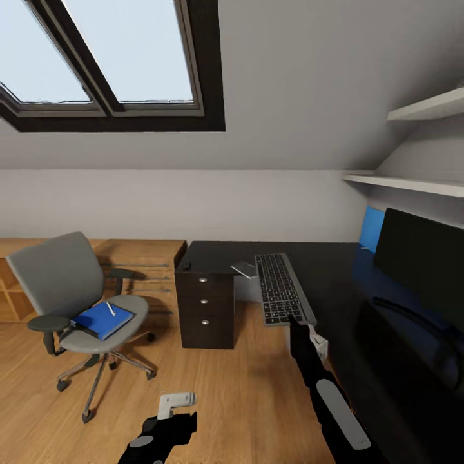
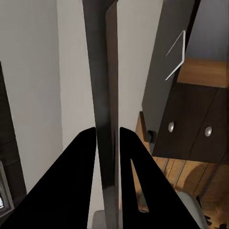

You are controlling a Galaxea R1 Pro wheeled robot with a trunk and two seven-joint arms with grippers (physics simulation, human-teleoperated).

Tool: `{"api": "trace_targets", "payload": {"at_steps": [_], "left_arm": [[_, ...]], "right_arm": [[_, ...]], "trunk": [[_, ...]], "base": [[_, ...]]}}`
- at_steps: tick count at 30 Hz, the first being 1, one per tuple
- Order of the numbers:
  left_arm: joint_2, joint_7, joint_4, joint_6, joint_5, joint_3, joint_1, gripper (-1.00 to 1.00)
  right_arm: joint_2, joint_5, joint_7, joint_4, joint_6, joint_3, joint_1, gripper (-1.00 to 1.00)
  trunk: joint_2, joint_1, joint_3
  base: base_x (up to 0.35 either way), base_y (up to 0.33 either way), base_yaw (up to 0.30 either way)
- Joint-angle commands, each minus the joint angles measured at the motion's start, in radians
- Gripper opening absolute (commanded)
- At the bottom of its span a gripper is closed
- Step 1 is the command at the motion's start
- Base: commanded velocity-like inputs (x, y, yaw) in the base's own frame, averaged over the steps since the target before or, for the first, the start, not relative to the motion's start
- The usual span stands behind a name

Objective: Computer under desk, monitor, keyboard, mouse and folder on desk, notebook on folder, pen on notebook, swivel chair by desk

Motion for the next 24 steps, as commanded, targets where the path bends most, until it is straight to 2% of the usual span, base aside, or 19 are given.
{"api": "trace_targets", "payload": {"at_steps": [1, 24], "left_arm": [[0.001, 0.01, -0.001, 0.001, 0.009, -0.003, -0.001, 1.0], [0.001, 0.01, -0.001, 0.001, 0.011, -0.003, -0.001, 1.0]], "right_arm": [[-0.002, -0.012, 0.009, 0.001, -0.005, 0.002, -0.001, -1.0], [-0.005, -0.011, 0.008, 0.028, -0.005, -0.002, -0.001, -1.0]], "trunk": [[0.006, -0.004, 0.002], [0.167, -0.093, 0.074]], "base": [[-0.268, -0.253, 0.0], [-0.268, -0.253, 0.0]]}}
